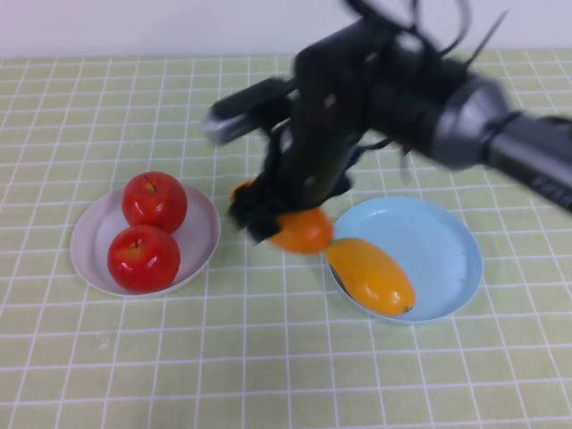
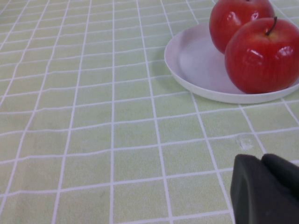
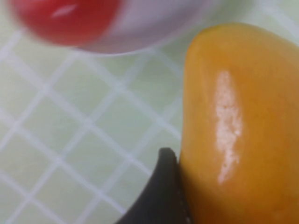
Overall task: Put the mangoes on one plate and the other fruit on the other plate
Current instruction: Put another type of fruit in the right plate
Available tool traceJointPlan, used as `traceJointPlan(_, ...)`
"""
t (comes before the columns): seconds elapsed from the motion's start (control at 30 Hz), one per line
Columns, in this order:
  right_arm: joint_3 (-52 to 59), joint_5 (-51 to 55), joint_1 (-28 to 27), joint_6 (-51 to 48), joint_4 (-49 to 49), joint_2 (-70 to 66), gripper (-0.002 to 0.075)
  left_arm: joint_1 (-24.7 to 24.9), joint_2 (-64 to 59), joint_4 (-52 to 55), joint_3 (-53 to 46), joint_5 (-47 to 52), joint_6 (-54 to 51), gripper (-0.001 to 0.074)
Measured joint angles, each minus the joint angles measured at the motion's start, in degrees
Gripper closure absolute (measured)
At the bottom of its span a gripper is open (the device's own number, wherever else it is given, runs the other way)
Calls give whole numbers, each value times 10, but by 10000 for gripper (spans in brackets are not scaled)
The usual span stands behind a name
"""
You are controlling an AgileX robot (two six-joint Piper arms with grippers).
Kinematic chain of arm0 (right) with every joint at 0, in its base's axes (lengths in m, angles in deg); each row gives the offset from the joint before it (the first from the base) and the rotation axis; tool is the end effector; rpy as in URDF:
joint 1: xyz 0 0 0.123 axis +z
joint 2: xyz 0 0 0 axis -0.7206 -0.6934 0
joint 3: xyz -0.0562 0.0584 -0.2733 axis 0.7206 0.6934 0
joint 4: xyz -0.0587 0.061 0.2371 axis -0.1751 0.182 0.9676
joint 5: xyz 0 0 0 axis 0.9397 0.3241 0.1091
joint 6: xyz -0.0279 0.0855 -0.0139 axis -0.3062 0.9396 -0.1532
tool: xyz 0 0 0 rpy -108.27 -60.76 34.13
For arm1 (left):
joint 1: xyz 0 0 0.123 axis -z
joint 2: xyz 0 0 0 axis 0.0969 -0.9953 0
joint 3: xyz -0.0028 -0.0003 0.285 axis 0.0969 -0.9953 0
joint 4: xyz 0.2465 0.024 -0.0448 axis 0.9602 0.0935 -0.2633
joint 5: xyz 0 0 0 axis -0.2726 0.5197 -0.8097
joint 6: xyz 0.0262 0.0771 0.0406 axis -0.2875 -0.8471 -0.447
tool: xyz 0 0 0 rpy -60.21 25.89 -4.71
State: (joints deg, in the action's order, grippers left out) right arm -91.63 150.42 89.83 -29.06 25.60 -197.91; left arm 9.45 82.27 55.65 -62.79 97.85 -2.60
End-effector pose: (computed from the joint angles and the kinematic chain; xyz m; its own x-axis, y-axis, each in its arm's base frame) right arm 0.3243 0.3102 0.2895 -0.7232 -0.5646 -0.3978 -0.6274 0.7778 0.0367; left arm 0.0523 -0.0044 0.1717 -0.2894 0.1130 -0.9505 0.1039 0.9909 0.0861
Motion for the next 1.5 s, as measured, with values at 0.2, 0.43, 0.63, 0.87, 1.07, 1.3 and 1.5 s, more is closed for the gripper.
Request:
traceJointPlan(0.2,44,11,-57,20,-12,36,160,0,0,0,0,0,0,731)
traceJointPlan(0.43,165,-72,-99,21,-11,90,160,0,0,0,0,0,0,731)
traceJointPlan(0.63,217,-114,-130,21,-11,101,160,0,0,0,0,0,0,731)
traceJointPlan(0.87,229,-143,-131,21,-11,79,160,0,0,0,0,0,0,731)
traceJointPlan(1.07,229,-154,-132,21,-13,49,160,0,0,0,0,0,0,731)
traceJointPlan(1.3,229,-153,-133,21,-13,36,160,0,0,0,0,0,0,731)
traceJointPlan(1.5,229,-144,-133,21,-12,35,160,0,0,0,0,0,0,731)
